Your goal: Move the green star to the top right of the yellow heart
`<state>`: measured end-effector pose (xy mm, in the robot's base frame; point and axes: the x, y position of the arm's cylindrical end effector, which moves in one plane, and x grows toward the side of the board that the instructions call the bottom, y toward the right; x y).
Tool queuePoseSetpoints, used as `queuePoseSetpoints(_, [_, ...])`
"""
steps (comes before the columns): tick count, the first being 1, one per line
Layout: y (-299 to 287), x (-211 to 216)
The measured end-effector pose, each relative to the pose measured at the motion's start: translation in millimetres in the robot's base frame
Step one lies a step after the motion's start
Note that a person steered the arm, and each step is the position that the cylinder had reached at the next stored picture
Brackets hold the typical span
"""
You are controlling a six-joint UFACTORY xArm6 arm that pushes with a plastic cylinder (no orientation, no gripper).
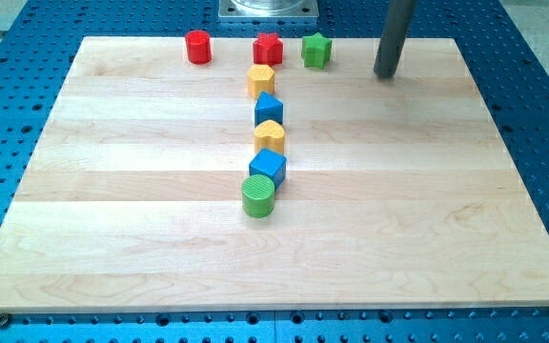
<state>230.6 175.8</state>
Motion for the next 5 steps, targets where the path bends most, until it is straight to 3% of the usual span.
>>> queuePoseSetpoints(1, [-46,-35])
queuePoseSetpoints(2, [-142,10])
queuePoseSetpoints(4, [-177,31])
queuePoseSetpoints(5, [-223,68])
